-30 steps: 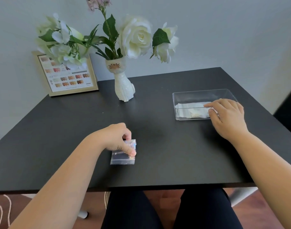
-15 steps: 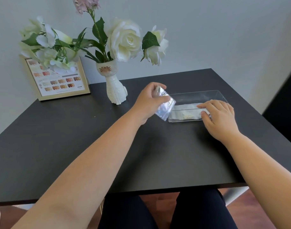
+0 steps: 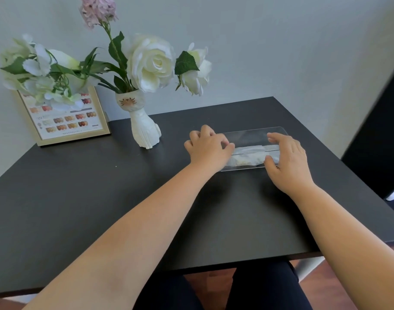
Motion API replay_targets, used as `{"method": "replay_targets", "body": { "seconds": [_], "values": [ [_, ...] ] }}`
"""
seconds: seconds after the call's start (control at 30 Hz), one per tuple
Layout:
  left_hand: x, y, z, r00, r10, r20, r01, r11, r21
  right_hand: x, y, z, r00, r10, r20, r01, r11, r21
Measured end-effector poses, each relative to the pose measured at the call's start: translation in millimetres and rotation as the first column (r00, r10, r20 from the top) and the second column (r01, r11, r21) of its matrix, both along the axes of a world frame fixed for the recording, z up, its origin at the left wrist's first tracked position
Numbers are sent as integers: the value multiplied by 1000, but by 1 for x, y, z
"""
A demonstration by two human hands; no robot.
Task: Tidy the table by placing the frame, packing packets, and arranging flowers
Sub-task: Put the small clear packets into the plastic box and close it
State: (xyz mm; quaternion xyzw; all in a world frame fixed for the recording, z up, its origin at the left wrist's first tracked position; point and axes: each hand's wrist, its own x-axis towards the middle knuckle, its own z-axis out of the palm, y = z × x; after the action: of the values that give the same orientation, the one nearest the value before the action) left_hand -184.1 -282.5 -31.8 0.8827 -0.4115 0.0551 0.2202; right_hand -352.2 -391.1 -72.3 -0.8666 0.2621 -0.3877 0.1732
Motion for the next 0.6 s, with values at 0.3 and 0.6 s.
{"method": "replay_targets", "body": {
  "seconds": [0.3, 0.6],
  "values": [
    [-9, 7, 3, 867, -494, -67, 497, 847, 190, 0, -2, 0, 987, -146, -65, 140, 986, -88],
    [-2, 11, -2, 931, -358, -75, 361, 932, 28, -6, -6, 1, 974, -188, -128, 190, 982, -1]
  ]
}}
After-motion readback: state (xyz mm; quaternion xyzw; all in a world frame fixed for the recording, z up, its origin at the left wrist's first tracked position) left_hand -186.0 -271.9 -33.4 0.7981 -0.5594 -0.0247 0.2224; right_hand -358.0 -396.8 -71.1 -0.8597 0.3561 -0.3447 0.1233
